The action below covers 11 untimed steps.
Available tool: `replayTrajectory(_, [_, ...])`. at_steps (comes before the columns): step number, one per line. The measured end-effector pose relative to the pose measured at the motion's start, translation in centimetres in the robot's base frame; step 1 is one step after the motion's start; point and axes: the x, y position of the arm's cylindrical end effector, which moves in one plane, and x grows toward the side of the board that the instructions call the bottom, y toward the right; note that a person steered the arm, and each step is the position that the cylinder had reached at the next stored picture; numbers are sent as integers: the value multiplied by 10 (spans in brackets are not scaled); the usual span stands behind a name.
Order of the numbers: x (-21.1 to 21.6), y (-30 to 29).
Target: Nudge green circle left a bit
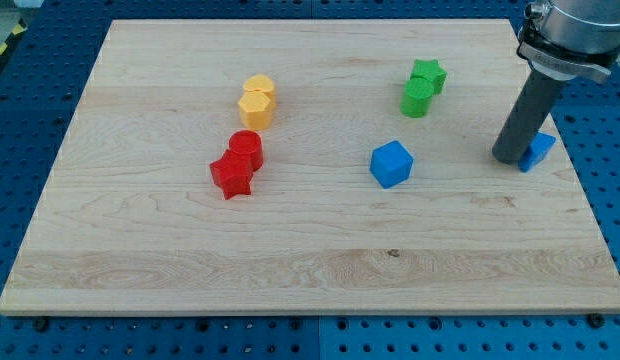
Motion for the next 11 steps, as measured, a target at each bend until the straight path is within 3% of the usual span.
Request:
replayTrajectory(2, [22,-2])
replayTrajectory(5, [23,-6])
replayTrajectory(9, [-70,-28])
replayTrajectory(11, [-76,-55])
